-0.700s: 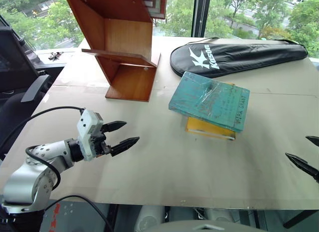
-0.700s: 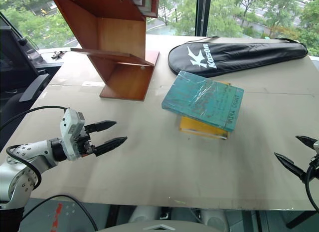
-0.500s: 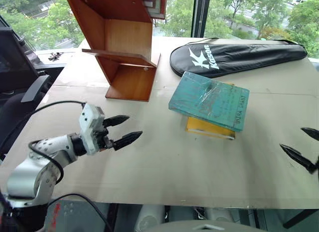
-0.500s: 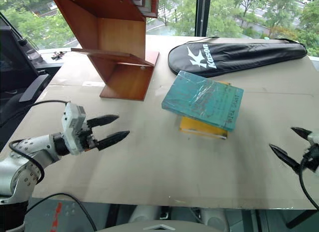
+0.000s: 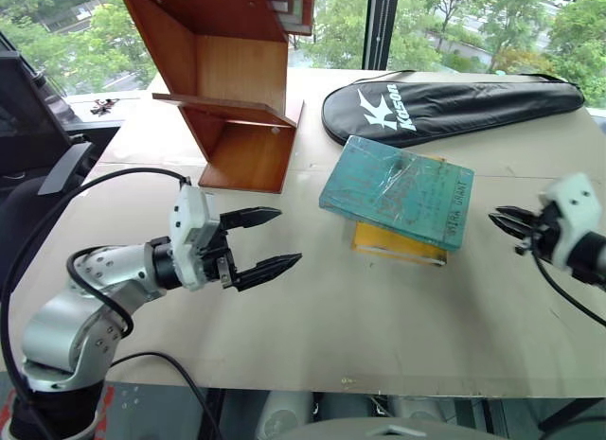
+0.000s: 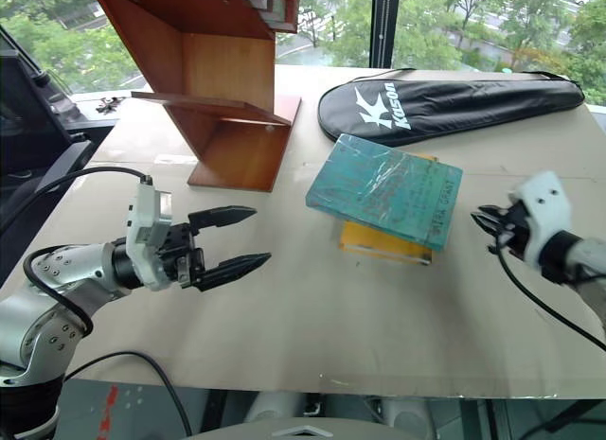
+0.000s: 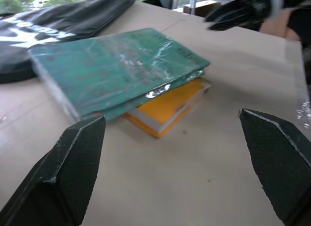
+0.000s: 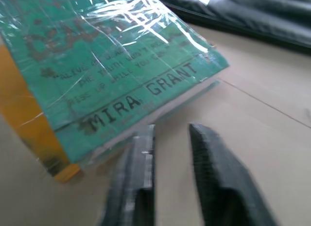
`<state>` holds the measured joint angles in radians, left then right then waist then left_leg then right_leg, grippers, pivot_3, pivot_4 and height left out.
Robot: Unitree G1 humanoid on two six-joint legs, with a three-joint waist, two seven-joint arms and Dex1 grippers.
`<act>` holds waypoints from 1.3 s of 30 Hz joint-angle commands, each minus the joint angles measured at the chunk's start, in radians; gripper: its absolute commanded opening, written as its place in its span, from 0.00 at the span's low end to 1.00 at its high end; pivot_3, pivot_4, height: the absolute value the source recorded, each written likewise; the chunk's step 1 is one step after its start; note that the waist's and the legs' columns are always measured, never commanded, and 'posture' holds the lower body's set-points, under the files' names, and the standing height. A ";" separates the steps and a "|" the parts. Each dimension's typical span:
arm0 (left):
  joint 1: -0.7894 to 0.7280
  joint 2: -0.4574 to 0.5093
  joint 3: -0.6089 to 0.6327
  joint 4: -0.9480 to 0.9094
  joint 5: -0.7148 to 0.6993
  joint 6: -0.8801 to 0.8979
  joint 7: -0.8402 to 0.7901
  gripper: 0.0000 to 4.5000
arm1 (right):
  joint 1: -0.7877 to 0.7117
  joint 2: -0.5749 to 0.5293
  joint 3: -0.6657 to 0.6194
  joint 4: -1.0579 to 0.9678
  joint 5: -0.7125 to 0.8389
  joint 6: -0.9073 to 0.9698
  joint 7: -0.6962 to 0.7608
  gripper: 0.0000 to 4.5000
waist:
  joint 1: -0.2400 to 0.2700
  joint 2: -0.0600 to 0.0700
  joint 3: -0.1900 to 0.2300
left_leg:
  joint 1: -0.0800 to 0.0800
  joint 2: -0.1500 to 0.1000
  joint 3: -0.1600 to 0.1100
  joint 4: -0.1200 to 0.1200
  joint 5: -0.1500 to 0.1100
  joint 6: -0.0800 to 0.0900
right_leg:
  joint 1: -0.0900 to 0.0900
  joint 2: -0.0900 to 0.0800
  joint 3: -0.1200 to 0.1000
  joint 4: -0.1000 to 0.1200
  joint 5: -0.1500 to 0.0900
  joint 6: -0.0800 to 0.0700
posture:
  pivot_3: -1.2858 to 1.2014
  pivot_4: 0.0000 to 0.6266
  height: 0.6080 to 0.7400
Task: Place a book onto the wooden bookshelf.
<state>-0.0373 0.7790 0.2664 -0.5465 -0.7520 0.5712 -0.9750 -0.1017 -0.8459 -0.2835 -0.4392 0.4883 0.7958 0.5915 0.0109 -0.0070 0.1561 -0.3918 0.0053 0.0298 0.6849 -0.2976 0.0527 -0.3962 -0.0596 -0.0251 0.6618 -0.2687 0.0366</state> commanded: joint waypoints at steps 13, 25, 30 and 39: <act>0.080 -0.004 0.029 -0.092 -0.010 -0.021 0.077 1.00 | -0.310 0.026 0.343 0.106 -0.142 0.080 0.038 0.01 | 0.001 0.000 0.000 | -0.002 0.000 -0.001 0.001 0.000 0.000 | -0.001 0.001 -0.001 -0.001 0.000 0.000 | 0.52 0.24 1.00; 0.095 -0.006 0.029 -0.080 -0.011 -0.048 0.069 1.00 | -0.239 -0.048 0.159 0.016 -0.122 0.212 0.009 0.01 | 0.002 0.000 0.000 | -0.003 -0.001 -0.002 0.001 0.000 0.000 | -0.001 -0.001 -0.003 -0.001 0.000 0.000 | 0.52 0.24 1.00; 0.083 0.009 0.030 -0.075 -0.027 -0.056 0.029 1.00 | -0.258 -0.064 0.243 0.114 -0.196 0.179 -0.006 0.01 | -0.004 0.000 0.000 | -0.003 0.000 -0.002 0.001 0.000 0.000 | -0.001 0.000 -0.002 0.000 0.000 0.000 | 0.52 0.24 1.00; 0.105 0.009 0.047 -0.075 -0.017 -0.055 0.032 1.00 | -0.312 0.036 0.322 0.078 -0.171 0.176 0.031 0.01 | -0.003 0.000 0.000 | -0.003 0.000 -0.002 0.001 0.000 0.000 | -0.001 0.001 -0.002 0.000 0.000 0.000 | 0.52 0.24 1.00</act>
<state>0.0621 0.7855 0.2800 -0.6046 -0.7586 0.5325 -0.9485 -0.3957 -0.8074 0.0473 -0.3093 0.3049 0.9736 0.6141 0.0075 -0.0070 0.1561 -0.3949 0.0048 0.0275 0.6858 -0.2974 0.0525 -0.3974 -0.0591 -0.0274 0.6612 -0.2685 0.0370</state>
